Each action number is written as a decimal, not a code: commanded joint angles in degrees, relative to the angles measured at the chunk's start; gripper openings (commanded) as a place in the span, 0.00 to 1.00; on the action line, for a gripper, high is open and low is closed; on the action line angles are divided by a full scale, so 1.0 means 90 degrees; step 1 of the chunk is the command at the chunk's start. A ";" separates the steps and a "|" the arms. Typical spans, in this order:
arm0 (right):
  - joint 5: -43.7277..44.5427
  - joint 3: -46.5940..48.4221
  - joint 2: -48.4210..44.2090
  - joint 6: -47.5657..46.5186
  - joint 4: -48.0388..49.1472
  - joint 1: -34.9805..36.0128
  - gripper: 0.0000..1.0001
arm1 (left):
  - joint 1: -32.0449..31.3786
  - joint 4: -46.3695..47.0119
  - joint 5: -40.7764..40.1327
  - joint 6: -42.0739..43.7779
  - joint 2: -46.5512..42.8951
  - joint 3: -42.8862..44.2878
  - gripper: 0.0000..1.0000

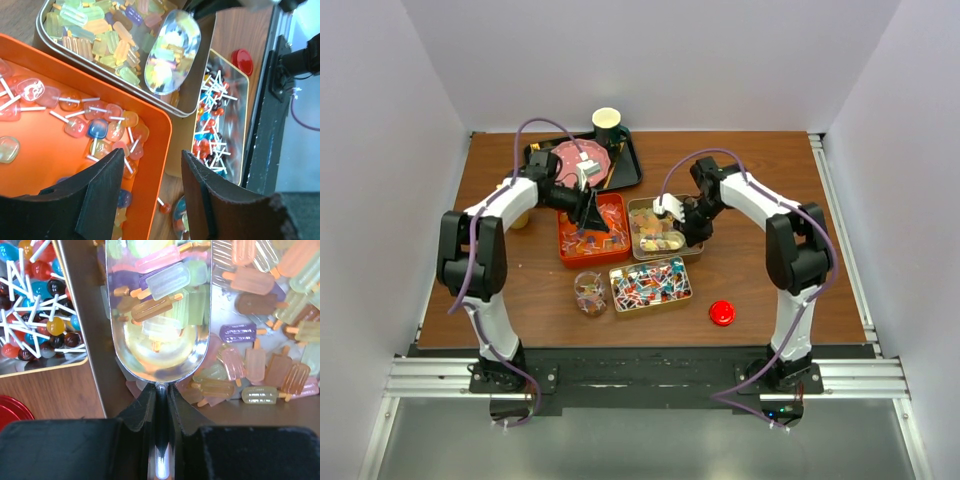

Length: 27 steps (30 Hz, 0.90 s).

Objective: Pack the candies
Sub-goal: Scoop the fake candies from the storage box, then place the fake candies in the packing bottle.

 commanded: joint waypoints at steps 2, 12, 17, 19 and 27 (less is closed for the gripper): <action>-0.0456 -0.0113 -0.0599 0.0287 0.0372 -0.0160 0.00 | 0.0116 -0.0203 -0.0256 0.0438 -0.0465 -0.0031 0.54; -0.0535 0.0346 -0.1576 0.0737 -0.0165 0.0151 0.00 | 0.0272 0.0449 -0.1748 -0.0477 -0.1352 -0.0372 0.58; 0.0021 0.0551 -0.2074 0.0688 -0.0818 0.0903 0.00 | 0.0515 0.0812 -0.3553 -0.1173 -0.2074 -0.0801 0.71; 0.0373 0.0794 -0.2094 0.0688 -0.1218 0.1353 0.00 | 0.0613 0.0812 -0.3859 -0.1271 -0.2261 -0.0900 0.74; 0.1291 0.2298 -0.1383 0.1224 -0.2352 0.2514 0.00 | 0.0751 0.0929 -0.4905 -0.1008 -0.3228 -0.1241 1.00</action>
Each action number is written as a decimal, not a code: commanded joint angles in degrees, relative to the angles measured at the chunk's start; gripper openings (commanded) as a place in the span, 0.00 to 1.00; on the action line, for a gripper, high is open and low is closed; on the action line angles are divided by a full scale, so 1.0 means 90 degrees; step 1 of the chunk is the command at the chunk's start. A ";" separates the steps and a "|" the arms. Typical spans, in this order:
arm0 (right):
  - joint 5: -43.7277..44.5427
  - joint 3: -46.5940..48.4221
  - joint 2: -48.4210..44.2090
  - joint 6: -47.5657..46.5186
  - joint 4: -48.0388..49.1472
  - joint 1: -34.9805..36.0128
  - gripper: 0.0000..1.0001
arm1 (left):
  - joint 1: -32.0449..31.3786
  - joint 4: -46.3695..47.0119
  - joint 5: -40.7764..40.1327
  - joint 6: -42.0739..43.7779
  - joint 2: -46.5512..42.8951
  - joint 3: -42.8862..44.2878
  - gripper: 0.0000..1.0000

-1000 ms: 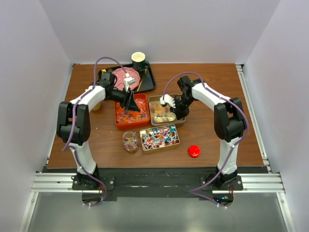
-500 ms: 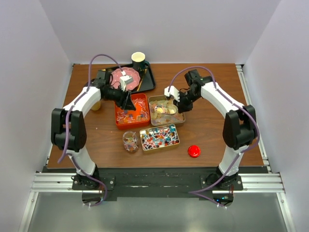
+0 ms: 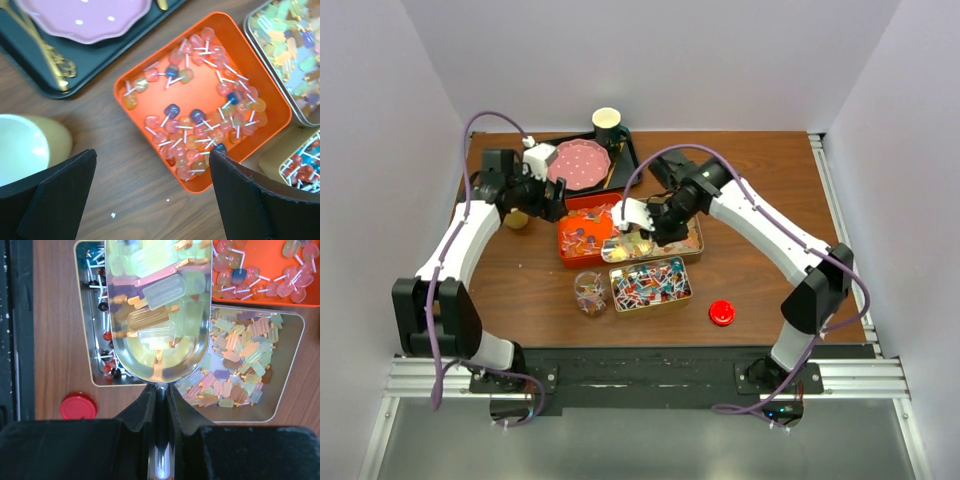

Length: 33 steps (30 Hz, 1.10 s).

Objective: Pack the candies
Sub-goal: Place the fake candies in the packing bottle.

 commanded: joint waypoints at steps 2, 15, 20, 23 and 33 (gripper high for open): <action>0.0806 0.1285 0.0411 0.0387 -0.1030 0.0522 0.00 | 0.0005 0.0298 -0.0956 0.0061 -0.0613 -0.0287 1.00; 0.2738 0.2351 0.1466 0.0329 -0.1929 0.1782 0.00 | 0.0015 0.0395 -0.1133 0.0042 -0.1199 -0.0805 1.00; 0.3218 0.2351 0.1505 0.0260 -0.1968 0.2027 0.00 | 0.0025 0.0464 -0.1036 -0.0027 -0.1287 -0.0893 1.00; 0.3482 0.2176 0.1427 0.0075 -0.1959 0.2173 0.00 | 0.0034 0.0464 -0.0958 -0.0036 -0.1287 -0.0894 1.00; 0.4078 0.1473 0.0939 -0.0208 -0.1754 0.2516 0.00 | 0.0064 0.0523 -0.0792 -0.0173 -0.1219 -0.0903 1.00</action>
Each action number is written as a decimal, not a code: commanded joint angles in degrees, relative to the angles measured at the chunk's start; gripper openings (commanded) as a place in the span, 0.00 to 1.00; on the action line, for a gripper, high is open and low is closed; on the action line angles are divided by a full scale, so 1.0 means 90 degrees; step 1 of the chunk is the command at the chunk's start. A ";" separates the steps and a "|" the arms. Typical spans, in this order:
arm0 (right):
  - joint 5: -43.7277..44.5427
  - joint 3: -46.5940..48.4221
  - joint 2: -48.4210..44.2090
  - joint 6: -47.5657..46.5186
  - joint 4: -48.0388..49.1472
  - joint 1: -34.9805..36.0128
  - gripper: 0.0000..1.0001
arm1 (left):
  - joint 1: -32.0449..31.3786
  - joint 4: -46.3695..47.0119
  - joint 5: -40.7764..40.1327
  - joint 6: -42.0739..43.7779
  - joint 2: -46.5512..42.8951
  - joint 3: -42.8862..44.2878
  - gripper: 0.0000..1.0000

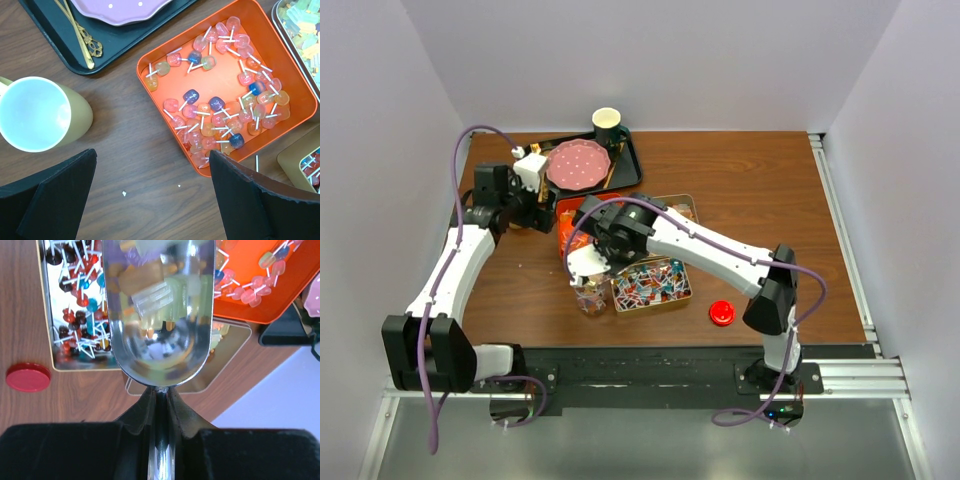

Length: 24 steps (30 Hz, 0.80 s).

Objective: Pack the candies
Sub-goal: Place the fake candies in the packing bottle.

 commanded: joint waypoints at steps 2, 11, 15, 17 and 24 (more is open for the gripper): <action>0.0565 -0.0272 -0.0560 -0.0226 -0.0925 0.0119 0.00 | 0.0083 0.0258 0.0209 -0.0132 -0.0056 0.0005 1.00; 0.0984 -0.0252 -0.0580 -0.0235 -0.0945 0.0236 0.00 | 0.0151 0.0287 0.0502 -0.0171 -0.0144 -0.0063 1.00; 0.1034 -0.0262 -0.0648 -0.0255 -0.0955 0.0255 0.00 | 0.0171 0.0307 0.0756 -0.0230 -0.0144 -0.0034 1.00; 0.1034 -0.0282 -0.0687 -0.0216 -0.0955 0.0246 0.00 | 0.0181 0.0365 0.1077 -0.0317 -0.0183 -0.0034 0.99; 0.0761 -0.0340 -0.0843 0.0233 -0.0692 0.0197 0.00 | 0.0376 0.0824 0.2600 -0.0883 -0.0290 -0.0278 0.89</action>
